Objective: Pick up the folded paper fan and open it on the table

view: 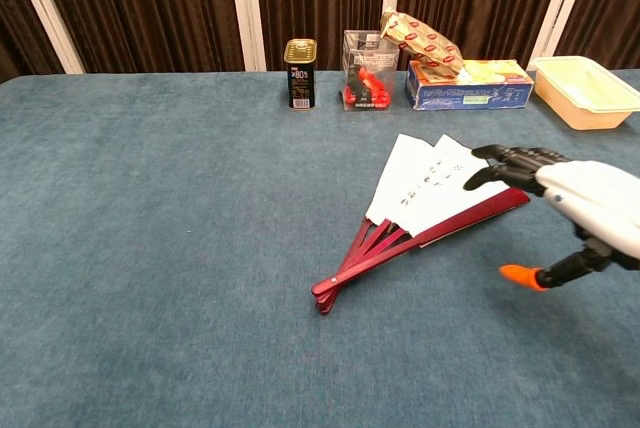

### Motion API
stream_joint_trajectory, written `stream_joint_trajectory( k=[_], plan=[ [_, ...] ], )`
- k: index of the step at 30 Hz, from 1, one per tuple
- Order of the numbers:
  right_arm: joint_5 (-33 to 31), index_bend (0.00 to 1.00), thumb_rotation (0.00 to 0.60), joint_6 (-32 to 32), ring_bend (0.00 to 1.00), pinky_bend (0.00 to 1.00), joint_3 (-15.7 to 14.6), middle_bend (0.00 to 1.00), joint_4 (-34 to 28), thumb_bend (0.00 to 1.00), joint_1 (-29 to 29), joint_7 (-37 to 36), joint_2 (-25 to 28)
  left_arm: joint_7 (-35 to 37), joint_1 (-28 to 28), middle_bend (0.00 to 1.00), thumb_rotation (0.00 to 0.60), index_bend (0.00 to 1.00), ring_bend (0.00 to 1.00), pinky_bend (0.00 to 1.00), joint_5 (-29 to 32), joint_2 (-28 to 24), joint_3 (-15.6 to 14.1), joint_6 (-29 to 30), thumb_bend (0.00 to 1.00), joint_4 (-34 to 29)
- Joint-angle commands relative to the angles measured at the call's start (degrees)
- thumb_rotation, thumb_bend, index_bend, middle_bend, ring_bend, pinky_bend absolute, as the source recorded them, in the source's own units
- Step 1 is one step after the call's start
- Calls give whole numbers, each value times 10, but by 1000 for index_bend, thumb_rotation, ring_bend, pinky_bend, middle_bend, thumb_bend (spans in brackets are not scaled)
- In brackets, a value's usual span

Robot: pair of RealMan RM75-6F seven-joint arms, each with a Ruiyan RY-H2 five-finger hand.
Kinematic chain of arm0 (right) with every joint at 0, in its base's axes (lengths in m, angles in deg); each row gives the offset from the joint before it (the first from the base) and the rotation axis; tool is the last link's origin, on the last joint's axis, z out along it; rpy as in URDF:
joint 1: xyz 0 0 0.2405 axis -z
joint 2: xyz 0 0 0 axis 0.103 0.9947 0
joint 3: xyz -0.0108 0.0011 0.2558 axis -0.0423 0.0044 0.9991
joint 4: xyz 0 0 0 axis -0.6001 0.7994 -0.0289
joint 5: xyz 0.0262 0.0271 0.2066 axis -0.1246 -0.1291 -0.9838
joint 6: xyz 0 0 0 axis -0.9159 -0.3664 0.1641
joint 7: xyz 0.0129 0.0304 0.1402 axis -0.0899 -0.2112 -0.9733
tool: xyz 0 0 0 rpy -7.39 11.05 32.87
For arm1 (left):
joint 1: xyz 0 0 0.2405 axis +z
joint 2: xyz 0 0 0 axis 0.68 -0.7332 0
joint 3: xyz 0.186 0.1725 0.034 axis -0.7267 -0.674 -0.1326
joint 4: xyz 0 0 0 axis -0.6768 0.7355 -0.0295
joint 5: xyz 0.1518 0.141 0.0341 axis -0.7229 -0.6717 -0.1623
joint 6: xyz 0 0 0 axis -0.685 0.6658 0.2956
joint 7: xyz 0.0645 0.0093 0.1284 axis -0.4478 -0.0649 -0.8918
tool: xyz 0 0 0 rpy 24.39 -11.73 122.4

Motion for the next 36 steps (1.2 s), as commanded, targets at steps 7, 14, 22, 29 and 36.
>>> stream_joint_trajectory(
  k=[7,14,22,29,36],
  plan=[
    [-15,383,600,-13,0,0,9,68,60,273,-29,-6,-59,1,-2,0,600,0,0,0,2,1,1,-3,0,-1],
    [-24,427,600,-13,0,0,13,68,100,272,-44,-19,-93,2,-3,0,600,0,0,0,7,2,3,-5,0,-1],
    [-31,445,600,-12,0,0,17,80,121,273,-62,-25,-124,2,-5,0,600,0,0,0,9,3,4,-9,0,-3],
    [-34,463,600,-12,0,0,16,90,133,272,-71,-24,-141,3,-6,0,600,0,0,0,11,3,5,-10,0,-3],
    [-38,481,600,-13,0,0,12,97,149,272,-77,-24,-156,4,-8,0,600,0,0,0,14,4,6,-13,0,-3]
  ],
)
